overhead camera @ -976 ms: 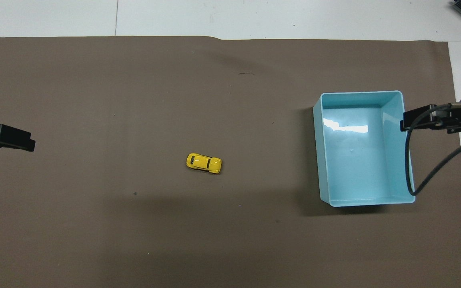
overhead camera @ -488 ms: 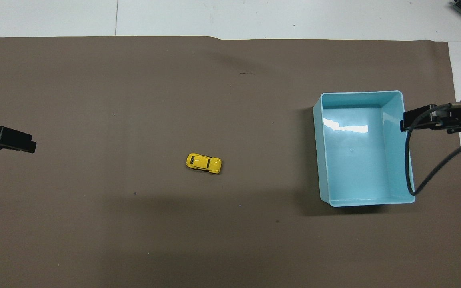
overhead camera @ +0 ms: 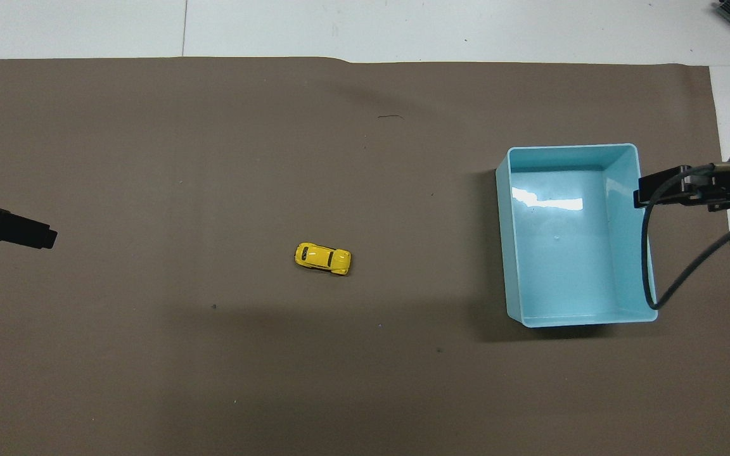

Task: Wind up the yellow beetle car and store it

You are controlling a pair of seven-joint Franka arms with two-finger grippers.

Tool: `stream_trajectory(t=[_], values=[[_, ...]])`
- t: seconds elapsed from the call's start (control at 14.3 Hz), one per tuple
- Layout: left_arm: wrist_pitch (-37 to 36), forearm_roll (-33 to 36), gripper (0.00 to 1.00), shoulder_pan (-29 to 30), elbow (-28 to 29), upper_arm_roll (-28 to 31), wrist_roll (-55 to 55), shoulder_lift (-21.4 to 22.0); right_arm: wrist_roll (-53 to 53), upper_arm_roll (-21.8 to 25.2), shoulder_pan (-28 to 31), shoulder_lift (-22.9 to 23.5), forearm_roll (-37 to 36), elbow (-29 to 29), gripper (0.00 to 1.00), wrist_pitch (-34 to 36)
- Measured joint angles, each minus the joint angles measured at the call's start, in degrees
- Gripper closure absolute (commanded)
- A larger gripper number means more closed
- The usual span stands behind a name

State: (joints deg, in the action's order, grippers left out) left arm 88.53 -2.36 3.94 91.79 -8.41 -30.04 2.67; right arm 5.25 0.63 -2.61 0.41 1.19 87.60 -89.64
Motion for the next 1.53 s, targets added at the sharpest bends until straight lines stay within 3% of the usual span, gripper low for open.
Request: stream_trajectory(t=[0.21, 0.49, 0.84, 1.53], values=[[2.15, 0.00, 0.00, -3.51, 0.58, -0.20, -5.34, -1.21, 0.00, 0.00, 0.00, 0.00, 0.00, 0.00, 0.00, 0.00], [4.68, 0.00, 0.00, -5.15, 1.64, -0.30, -20.42, -3.50, 0.00, 0.00, 0.00, 0.00, 0.00, 0.00, 0.00, 0.00], [10.96, -0.02, 0.00, -5.34, 7.02, -0.33, -35.04, -4.89, 0.00, 0.00, 0.00, 0.00, 0.00, 0.00, 0.00, 0.00], [29.54, -0.03, 0.00, -18.60, 10.05, -0.57, -37.37, -18.16, 0.00, 0.00, 0.00, 0.00, 0.00, 0.00, 0.00, 0.00]])
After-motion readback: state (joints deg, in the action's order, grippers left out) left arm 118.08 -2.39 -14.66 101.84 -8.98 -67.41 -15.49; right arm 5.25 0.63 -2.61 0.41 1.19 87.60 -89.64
